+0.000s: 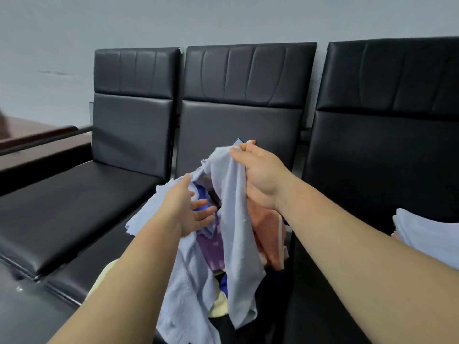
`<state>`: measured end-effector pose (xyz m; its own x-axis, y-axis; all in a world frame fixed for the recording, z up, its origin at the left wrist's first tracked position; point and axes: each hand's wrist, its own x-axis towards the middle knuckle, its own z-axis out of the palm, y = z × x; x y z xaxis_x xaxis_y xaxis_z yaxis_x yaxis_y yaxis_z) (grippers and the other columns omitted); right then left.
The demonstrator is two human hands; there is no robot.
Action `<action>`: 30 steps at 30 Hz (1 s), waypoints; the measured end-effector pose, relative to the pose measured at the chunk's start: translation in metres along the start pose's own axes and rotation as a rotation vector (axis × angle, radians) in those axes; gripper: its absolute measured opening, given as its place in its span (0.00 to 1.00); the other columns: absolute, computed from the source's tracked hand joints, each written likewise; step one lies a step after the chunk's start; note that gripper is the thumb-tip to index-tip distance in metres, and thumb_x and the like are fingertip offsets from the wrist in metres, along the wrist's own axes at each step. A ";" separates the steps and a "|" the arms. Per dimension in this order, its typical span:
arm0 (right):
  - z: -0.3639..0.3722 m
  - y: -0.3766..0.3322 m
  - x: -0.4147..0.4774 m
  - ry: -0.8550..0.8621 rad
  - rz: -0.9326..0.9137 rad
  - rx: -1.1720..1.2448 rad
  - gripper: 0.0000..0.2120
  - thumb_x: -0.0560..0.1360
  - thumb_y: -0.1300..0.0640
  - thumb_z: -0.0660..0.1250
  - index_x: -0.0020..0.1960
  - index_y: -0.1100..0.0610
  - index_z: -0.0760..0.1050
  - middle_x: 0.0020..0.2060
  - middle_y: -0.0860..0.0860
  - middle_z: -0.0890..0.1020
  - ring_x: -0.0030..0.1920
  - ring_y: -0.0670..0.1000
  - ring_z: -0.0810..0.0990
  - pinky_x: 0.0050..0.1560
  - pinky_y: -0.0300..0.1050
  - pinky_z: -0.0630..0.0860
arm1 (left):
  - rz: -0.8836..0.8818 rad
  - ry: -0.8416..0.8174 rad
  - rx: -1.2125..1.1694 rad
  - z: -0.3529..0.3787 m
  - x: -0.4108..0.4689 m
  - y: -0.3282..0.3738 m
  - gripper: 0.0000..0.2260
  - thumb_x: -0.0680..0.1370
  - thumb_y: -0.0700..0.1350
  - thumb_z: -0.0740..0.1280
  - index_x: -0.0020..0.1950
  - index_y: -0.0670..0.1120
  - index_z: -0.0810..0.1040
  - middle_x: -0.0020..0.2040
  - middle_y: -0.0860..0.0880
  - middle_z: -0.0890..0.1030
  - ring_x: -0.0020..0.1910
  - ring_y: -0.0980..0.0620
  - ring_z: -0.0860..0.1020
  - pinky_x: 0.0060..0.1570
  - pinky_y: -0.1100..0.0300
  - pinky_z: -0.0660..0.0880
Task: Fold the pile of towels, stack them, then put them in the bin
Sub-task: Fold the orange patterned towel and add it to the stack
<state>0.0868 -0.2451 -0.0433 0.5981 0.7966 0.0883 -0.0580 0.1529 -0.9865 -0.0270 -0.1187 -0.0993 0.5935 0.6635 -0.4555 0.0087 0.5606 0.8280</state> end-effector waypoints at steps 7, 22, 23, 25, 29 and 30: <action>-0.019 -0.005 -0.025 -0.335 0.149 0.200 0.20 0.86 0.56 0.59 0.69 0.70 0.74 0.66 0.68 0.79 0.69 0.64 0.78 0.74 0.59 0.72 | -0.032 -0.223 -0.253 0.017 -0.011 -0.002 0.07 0.81 0.41 0.64 0.45 0.42 0.78 0.32 0.46 0.78 0.30 0.47 0.80 0.32 0.56 0.79; -0.078 0.131 -0.009 0.217 0.418 -0.954 0.33 0.76 0.41 0.72 0.76 0.55 0.70 0.67 0.56 0.78 0.64 0.58 0.78 0.60 0.50 0.76 | 0.432 0.355 1.009 0.026 0.013 -0.037 0.29 0.79 0.43 0.65 0.77 0.40 0.59 0.72 0.37 0.67 0.66 0.37 0.72 0.50 0.54 0.63; -0.081 0.132 -0.006 0.204 0.421 -0.998 0.26 0.77 0.41 0.71 0.68 0.55 0.77 0.61 0.56 0.81 0.59 0.58 0.81 0.57 0.49 0.78 | 0.474 0.332 1.049 0.026 0.016 -0.039 0.29 0.77 0.44 0.67 0.76 0.41 0.60 0.72 0.37 0.65 0.66 0.36 0.71 0.52 0.53 0.66; -0.088 0.126 -0.006 0.187 0.376 -1.030 0.15 0.77 0.41 0.71 0.51 0.53 0.82 0.52 0.53 0.83 0.53 0.57 0.82 0.54 0.49 0.80 | 0.542 0.316 1.178 0.029 0.020 -0.044 0.25 0.76 0.49 0.68 0.70 0.44 0.67 0.69 0.39 0.65 0.67 0.36 0.69 0.59 0.48 0.69; -0.100 0.083 -0.015 0.278 0.155 -0.592 0.05 0.80 0.55 0.70 0.48 0.55 0.82 0.48 0.56 0.86 0.50 0.58 0.85 0.54 0.51 0.82 | 0.629 0.244 1.109 0.048 0.011 -0.050 0.24 0.79 0.61 0.63 0.72 0.52 0.73 0.71 0.46 0.69 0.69 0.42 0.69 0.65 0.48 0.68; -0.103 0.066 -0.021 0.285 0.113 -0.400 0.05 0.82 0.57 0.67 0.52 0.56 0.82 0.50 0.58 0.86 0.52 0.59 0.86 0.59 0.56 0.82 | 0.619 0.157 0.967 0.057 0.006 -0.050 0.23 0.79 0.62 0.62 0.70 0.52 0.74 0.69 0.49 0.72 0.66 0.46 0.73 0.62 0.55 0.72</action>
<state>0.1529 -0.3125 -0.1242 0.8033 0.5956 -0.0085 0.1424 -0.2059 -0.9682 0.0219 -0.1706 -0.1249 0.6052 0.7844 0.1359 0.4037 -0.4496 0.7968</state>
